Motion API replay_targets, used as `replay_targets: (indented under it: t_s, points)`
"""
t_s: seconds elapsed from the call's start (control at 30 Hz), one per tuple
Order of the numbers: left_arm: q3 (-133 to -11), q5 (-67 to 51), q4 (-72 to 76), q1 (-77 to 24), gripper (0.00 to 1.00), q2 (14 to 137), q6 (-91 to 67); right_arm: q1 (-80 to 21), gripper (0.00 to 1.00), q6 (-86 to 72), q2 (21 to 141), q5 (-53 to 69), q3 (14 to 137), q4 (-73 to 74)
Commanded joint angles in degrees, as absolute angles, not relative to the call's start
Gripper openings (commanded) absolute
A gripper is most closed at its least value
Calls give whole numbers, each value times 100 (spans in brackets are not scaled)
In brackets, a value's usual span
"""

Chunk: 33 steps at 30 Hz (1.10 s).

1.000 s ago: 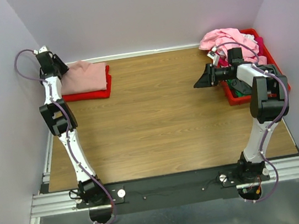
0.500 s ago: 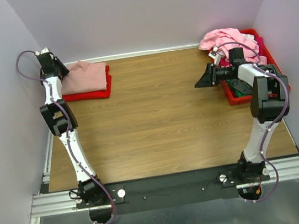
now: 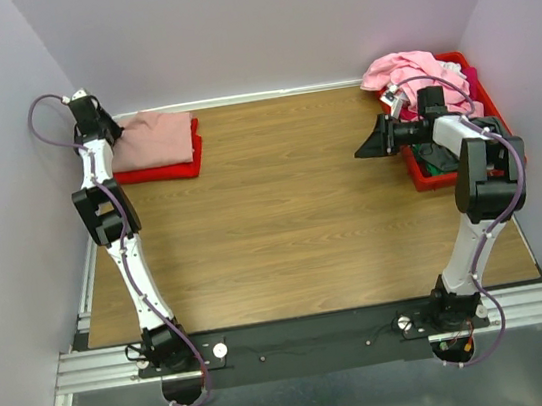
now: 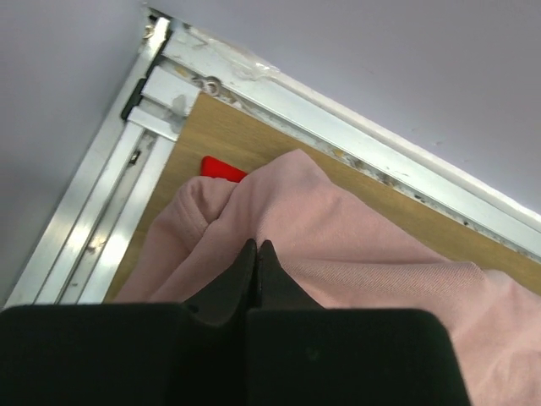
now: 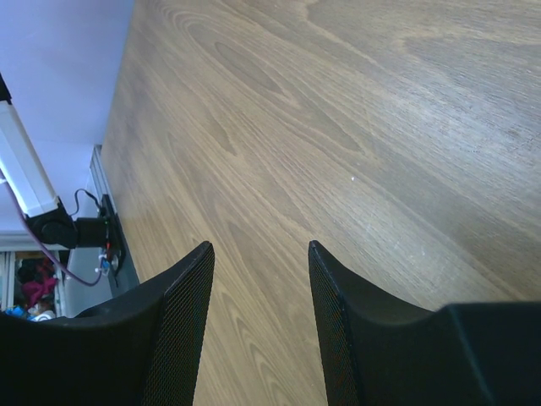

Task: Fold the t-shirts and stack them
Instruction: Neatly place the folded tshirt to the corner

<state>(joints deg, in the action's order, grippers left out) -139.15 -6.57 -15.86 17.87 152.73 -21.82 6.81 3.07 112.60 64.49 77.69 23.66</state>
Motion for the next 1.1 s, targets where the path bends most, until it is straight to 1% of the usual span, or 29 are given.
replay_targets:
  t_s: [0.0,0.03,0.13,0.17,0.2,0.27,0.33,0.53,0.67,0.83,0.9,0.93,1.03,1.07]
  points:
    - [-13746,280,-1380,1872,0,14827,-2487,756,56,308,11101,6645,7770,2461]
    - [-13781,516,-1458,1863,0,14818,-2531,756,56,308,11101,6662,7770,2452]
    - [-13852,747,-1599,1863,1,14845,-2575,765,56,308,11092,6671,7770,2452]
    - [-13860,756,-1626,1863,6,14845,-2575,765,56,316,11083,6671,7770,2452]
    - [-13817,738,-1617,1872,21,14845,-2549,765,56,316,11092,6680,7770,2461]
    - [-13790,581,-1556,1863,35,14827,-2540,765,56,316,11083,6688,7770,2461]
    - [-13737,431,-1468,1872,47,14775,-2557,773,56,316,11083,6680,7770,2461]
    - [-13737,-174,-1055,1872,57,14476,-2365,773,56,334,11074,6680,7761,2452]
    - [-13641,-395,-721,1846,60,13976,-2092,773,56,343,11109,6671,7761,2461]
    - [-13333,-659,-545,1749,59,13544,-1661,773,56,360,11109,6653,7761,2470]
    - [-13254,-931,-545,1697,54,13447,-1617,774,56,360,11109,6662,7761,2470]
    - [-13176,-1158,-562,1653,42,13430,-1643,773,56,360,11109,6662,7761,2470]
    - [-13052,-1686,-580,1530,35,13473,-1679,773,56,369,11109,6653,7761,2470]
    - [-13008,-2053,-650,1486,34,13508,-1661,773,56,369,11109,6645,7761,2478]
